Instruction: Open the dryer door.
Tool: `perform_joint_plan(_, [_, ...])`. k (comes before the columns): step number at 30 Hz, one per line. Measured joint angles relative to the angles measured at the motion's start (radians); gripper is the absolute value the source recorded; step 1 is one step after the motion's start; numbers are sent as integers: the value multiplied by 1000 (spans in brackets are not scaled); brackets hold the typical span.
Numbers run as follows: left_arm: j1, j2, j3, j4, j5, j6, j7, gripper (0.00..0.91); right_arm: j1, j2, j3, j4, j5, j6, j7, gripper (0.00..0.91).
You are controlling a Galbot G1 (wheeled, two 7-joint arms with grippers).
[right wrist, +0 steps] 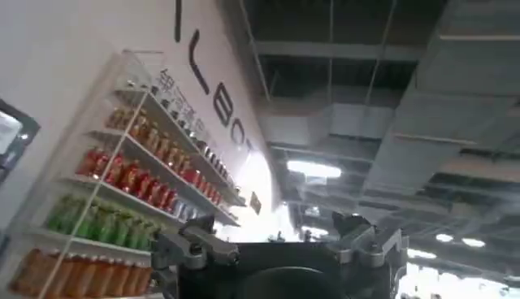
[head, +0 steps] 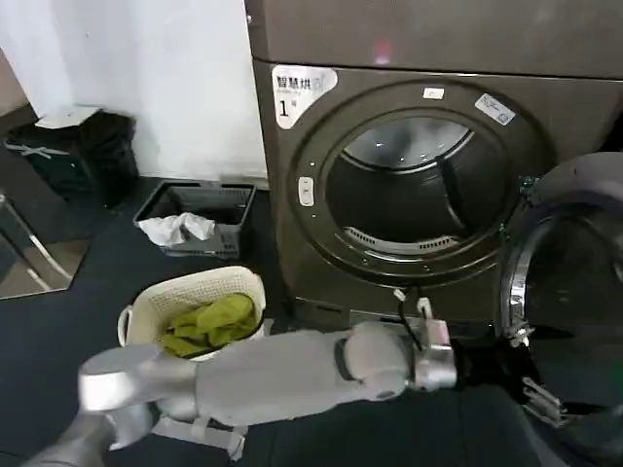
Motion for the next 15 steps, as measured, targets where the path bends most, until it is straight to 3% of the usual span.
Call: perform_joint_plan(15, [-7, -176, 8, 181, 25, -19, -14, 907, -8, -2, 79, 11, -29, -7, -6, 907])
